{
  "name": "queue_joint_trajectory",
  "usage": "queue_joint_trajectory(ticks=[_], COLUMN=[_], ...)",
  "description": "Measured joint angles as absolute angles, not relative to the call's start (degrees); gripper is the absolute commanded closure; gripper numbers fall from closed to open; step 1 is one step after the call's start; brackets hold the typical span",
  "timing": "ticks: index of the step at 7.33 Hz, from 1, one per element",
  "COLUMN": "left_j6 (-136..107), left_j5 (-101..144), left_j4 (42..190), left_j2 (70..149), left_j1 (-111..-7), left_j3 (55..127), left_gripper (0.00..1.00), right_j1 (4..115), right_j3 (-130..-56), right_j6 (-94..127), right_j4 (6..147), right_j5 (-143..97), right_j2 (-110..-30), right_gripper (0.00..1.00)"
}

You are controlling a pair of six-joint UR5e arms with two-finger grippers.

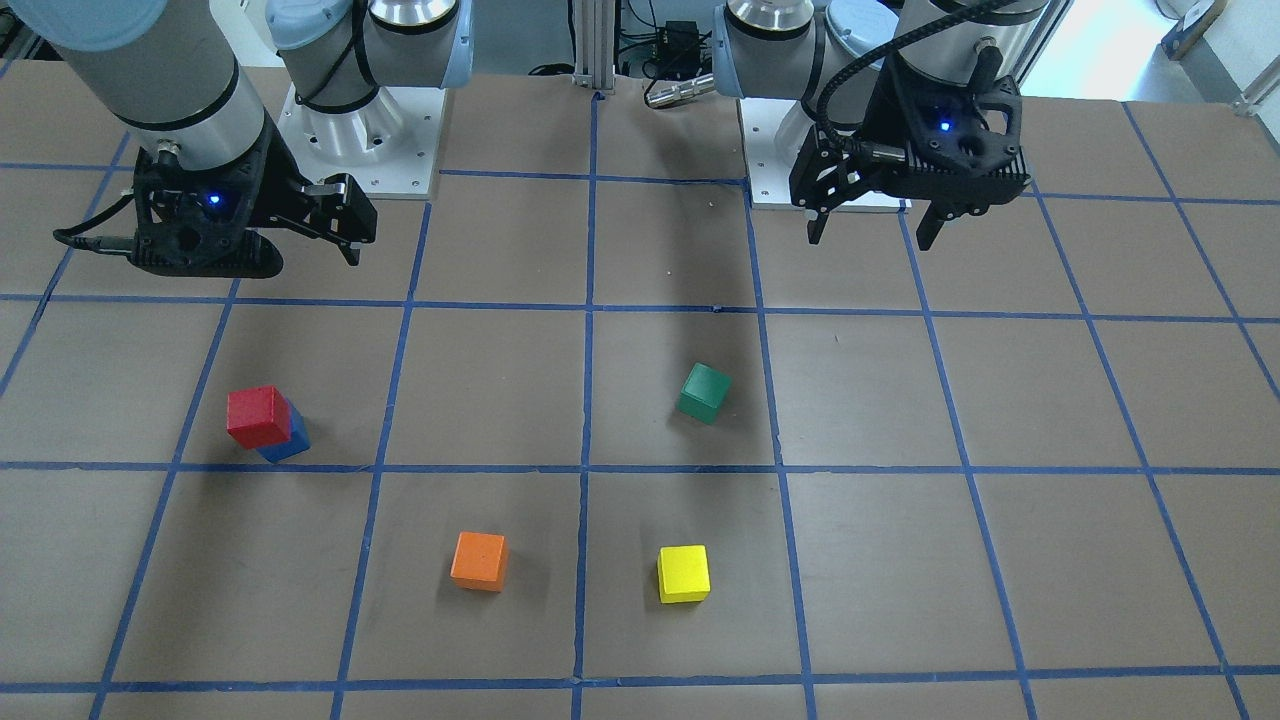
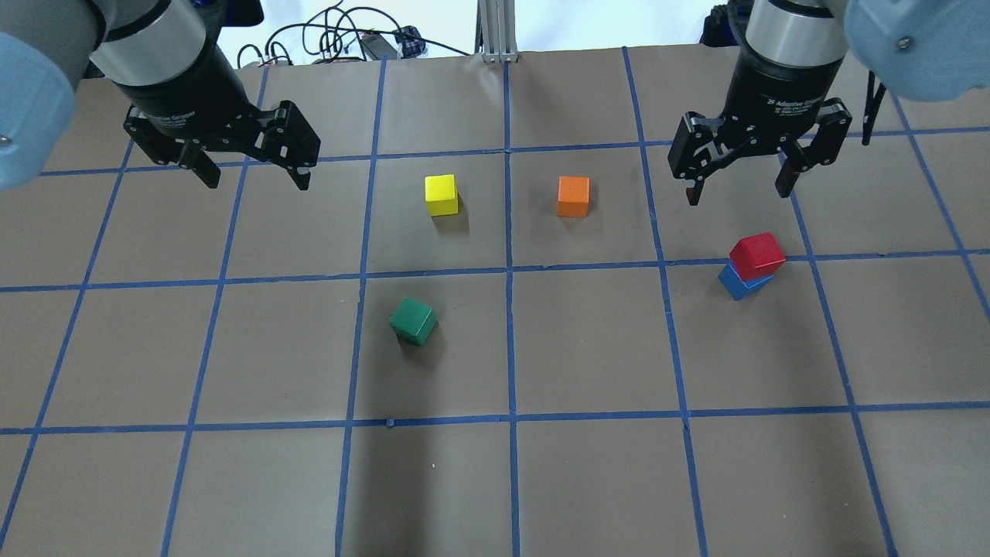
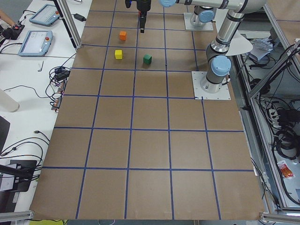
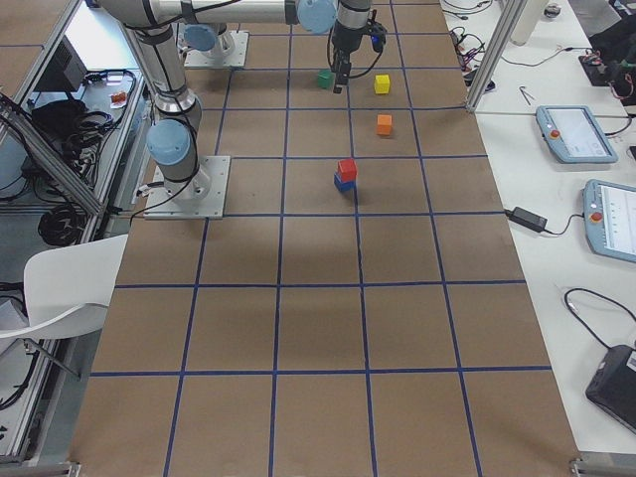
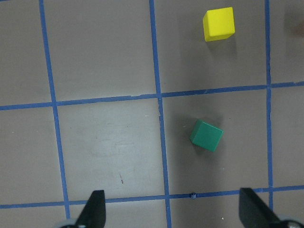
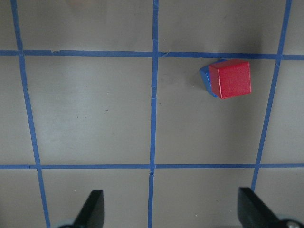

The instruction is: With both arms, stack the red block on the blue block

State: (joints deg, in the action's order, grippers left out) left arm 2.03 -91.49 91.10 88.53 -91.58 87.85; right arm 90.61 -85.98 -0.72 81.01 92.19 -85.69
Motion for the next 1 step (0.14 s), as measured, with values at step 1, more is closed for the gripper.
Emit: queue_joint_trajectory(ticks=[1], left_j6=[2.0], left_j5=[-91.5], left_j4=[91.1], left_j2=[88.6], left_j1=[-91.6], left_j3=[87.8], left_gripper=[0.00], right_j1=[90.6], right_j3=[-86.0], right_j6=[-0.8], right_j4=[81.1], right_j5=[92.2], right_j2=[-85.7], right_gripper=[0.00])
